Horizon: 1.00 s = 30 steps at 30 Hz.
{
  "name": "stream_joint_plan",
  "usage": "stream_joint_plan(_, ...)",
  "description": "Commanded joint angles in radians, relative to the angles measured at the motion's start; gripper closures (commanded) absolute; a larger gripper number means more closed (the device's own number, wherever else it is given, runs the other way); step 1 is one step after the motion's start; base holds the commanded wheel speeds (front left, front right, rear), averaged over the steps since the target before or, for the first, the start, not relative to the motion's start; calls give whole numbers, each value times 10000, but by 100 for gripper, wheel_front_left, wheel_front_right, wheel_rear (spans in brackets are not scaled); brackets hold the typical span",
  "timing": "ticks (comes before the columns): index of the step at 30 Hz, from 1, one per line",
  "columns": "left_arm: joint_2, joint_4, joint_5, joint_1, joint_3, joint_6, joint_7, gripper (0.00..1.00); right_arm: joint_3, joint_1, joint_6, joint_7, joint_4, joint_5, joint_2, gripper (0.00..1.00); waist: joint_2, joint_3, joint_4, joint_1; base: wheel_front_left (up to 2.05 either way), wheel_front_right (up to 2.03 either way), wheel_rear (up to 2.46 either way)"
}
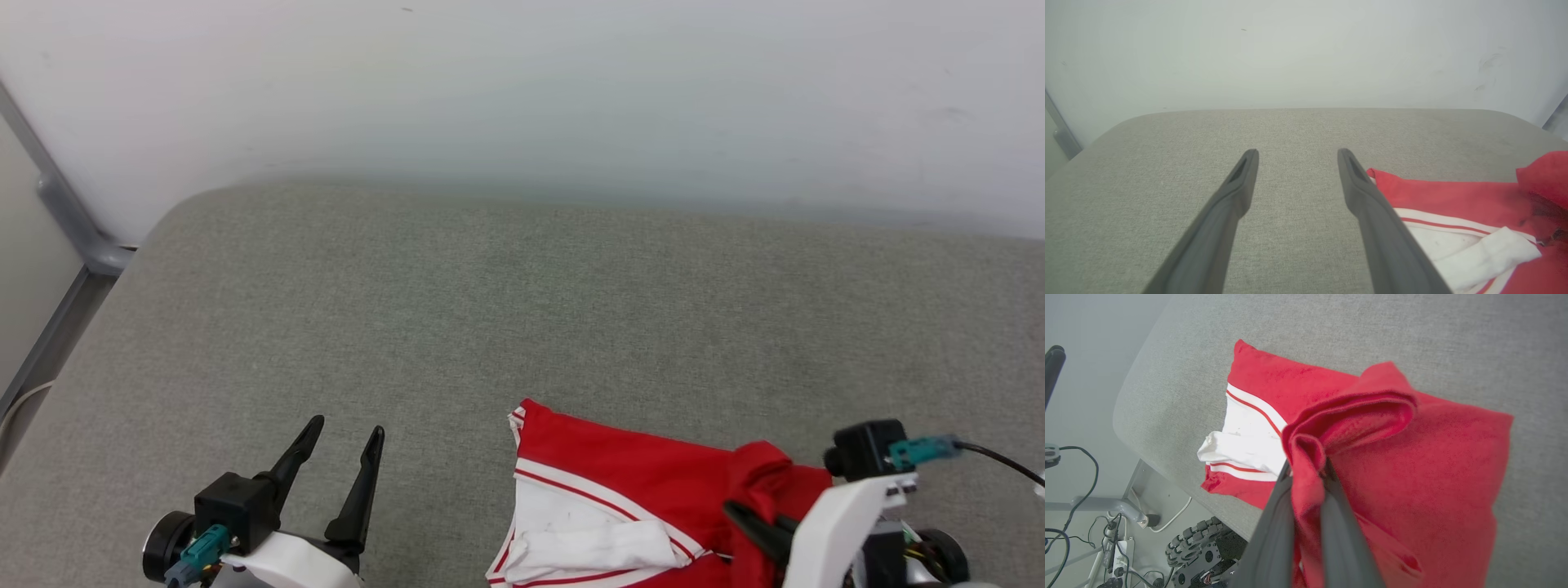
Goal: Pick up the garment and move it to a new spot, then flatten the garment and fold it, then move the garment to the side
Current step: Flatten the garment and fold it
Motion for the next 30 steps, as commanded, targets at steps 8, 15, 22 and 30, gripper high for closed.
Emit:
stream_joint_plan(8,99,-15,9,-58,91,15,-45,0,655,-1042,-5,-209,564,453,670,100,0,168,288,0,0,0,0)
stream_joint_plan(15,91,39,-17,-129,55,3,-44,0,2165,-1954,-5,-1503,2072,1538,685,100,0,148,507,0,0,0,0)
stream_joint_plan(22,45,21,13,-190,-34,-20,-42,0,2976,-2699,-5,-2388,3739,1570,682,100,0,187,707,0,0,0,0)
stream_joint_plan(30,-27,76,46,-267,-109,-49,-42,0,4253,-3404,-5,-3537,4837,1714,666,0,0,288,900,0,0,0,0)
